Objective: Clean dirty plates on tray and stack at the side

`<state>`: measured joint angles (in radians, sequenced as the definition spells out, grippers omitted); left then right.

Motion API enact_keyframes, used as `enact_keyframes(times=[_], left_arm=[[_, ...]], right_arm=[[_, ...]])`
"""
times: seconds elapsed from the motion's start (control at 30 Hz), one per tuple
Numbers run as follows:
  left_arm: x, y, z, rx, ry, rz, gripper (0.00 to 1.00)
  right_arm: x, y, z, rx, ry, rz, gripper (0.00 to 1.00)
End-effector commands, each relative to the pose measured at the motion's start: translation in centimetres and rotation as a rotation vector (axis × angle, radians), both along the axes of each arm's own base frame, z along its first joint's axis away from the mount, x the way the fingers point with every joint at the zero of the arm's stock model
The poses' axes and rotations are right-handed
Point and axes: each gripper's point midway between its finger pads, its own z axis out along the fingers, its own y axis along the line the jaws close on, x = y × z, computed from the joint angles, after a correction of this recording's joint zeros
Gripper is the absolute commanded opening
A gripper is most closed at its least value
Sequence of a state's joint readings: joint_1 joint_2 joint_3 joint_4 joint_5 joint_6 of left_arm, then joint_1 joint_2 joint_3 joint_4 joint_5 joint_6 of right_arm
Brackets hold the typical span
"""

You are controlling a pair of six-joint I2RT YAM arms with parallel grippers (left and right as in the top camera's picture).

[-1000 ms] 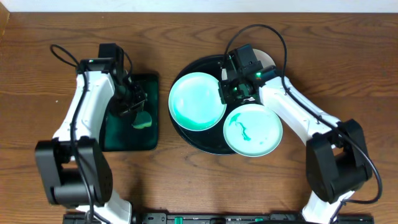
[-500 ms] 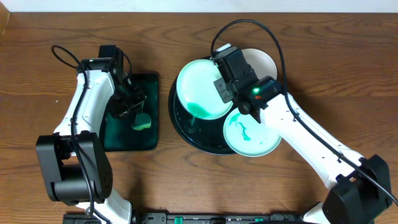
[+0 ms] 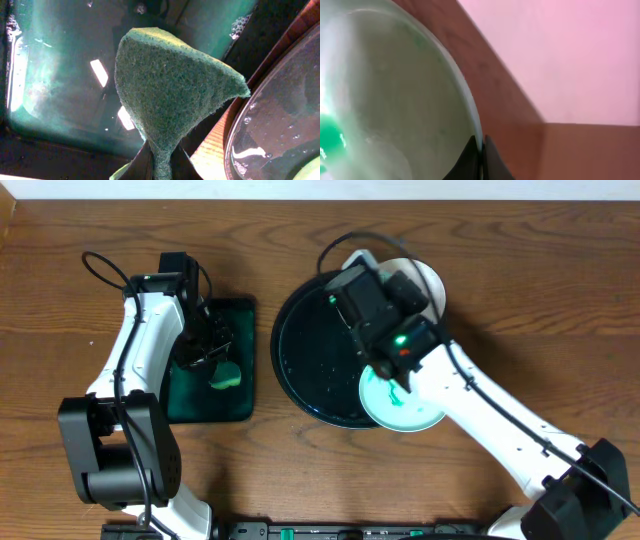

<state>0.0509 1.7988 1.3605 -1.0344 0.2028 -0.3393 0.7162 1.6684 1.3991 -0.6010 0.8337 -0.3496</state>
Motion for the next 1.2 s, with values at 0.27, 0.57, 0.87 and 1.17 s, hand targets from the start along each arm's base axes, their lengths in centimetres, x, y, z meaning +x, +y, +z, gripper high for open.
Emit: enact_keyframes(times=[0.27,0.57,0.87,1.17], left_arm=[[-0.4,0.4,-0.4,0.013,0.013,-0.001,0.07],[-0.4,0.4,-0.4,0.013,0.013,-0.001,0.07],[-0.4,0.4,-0.4,0.013,0.012,-0.001,0.07],[-0.4,0.4,-0.4,0.013,0.015,-0.001,0.07]], right_arm=[[-3.2,1.7,6.3,-0.38,-0.182,0.002,0.01],[-3.5,1.9,6.5,-0.385,-0.188,0.004,0.01],[-2.8,3.1,5.1,-0.285,-0.162,0.056,0.01],[-4.2,5.1,5.6,-0.216,-0.232,0.045,0.01]])
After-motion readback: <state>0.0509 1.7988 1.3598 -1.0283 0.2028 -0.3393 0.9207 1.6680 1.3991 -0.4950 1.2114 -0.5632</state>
